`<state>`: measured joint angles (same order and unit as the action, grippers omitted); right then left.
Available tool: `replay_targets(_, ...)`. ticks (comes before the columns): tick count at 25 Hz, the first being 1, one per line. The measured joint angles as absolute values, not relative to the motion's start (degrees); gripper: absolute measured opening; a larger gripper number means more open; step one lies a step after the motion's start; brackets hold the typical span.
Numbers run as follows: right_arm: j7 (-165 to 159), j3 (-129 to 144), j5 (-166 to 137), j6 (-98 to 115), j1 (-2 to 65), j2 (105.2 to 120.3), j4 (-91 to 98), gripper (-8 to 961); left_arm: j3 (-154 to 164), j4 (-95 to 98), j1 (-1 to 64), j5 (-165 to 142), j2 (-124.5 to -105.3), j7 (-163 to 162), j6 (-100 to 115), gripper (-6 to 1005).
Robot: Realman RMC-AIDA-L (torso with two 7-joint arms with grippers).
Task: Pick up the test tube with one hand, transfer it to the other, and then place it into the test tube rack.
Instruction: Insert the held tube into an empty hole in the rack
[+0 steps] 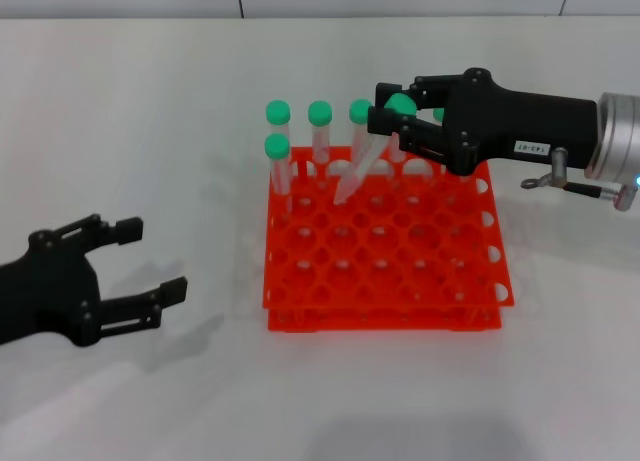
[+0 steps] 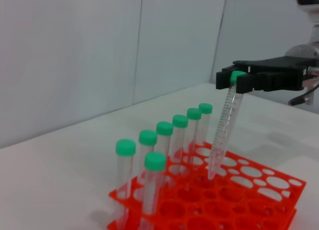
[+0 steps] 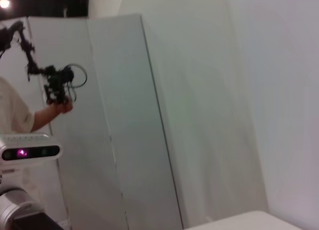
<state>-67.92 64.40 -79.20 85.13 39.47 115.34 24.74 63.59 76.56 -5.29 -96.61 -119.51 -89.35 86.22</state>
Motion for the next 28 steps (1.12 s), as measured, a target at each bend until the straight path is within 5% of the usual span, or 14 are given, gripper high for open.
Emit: replay_targets(28, -77.57, 76.88, -83.06, 68.7, 46.23, 115.47, 33.39, 256, 57.21, 61.35, -1.9, -96.31, -119.38, -79.31, 85.77, 880)
